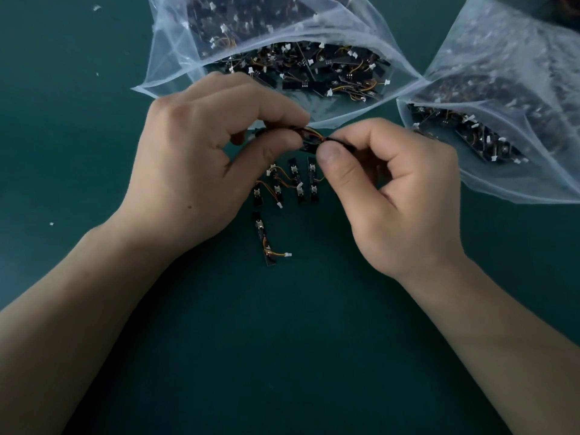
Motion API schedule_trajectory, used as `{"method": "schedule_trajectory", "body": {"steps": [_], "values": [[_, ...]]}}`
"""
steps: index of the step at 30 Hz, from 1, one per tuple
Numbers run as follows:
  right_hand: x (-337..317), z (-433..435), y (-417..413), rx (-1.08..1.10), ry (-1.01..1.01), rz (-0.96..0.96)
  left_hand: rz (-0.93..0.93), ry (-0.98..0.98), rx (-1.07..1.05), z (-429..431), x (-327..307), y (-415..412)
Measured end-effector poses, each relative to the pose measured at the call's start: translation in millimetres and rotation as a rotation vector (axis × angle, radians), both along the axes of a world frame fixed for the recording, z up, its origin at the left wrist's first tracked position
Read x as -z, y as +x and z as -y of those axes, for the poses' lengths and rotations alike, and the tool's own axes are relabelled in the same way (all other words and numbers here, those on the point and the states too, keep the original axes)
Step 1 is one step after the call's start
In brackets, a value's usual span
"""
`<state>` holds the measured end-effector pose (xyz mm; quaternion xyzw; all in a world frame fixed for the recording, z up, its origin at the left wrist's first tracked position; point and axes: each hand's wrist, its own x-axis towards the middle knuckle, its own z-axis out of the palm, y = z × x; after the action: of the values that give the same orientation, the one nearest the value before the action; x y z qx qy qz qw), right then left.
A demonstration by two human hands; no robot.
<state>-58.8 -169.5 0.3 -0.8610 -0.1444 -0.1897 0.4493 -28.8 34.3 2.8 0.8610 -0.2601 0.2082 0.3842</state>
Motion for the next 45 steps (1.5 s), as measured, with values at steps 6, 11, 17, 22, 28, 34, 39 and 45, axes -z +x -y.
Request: {"method": "schedule_trajectory", "body": {"steps": [6, 11, 17, 22, 28, 34, 39, 45], "values": [[-1, 1, 1, 0.033, 0.05, 0.038, -0.011, 0.014, 0.027, 2, 0, 1], [-1, 1, 1, 0.084, 0.121, 0.055, 0.084, 0.067, 0.062, 2, 0, 0], [0, 4, 1, 0.068, 0.168, 0.069, 0.124, 0.088, 0.096, 2, 0, -1], [0, 9, 3, -0.038, 0.204, 0.019, 0.056, -0.025, -0.004, -1, 0, 0], [-12, 31, -5, -0.279, -0.064, -0.244, 0.039, -0.042, -0.049, -6, 2, 3], [-12, 46, -21, -0.286, -0.337, -0.291, 0.02, -0.036, -0.045, -4, 0, 1], [-7, 52, -23, -0.216, -0.371, -0.266, 0.011, -0.023, -0.035, -4, 2, 3], [-3, 50, -21, -0.271, -0.347, -0.239, 0.006, -0.003, -0.029, -5, 4, 4]]}}
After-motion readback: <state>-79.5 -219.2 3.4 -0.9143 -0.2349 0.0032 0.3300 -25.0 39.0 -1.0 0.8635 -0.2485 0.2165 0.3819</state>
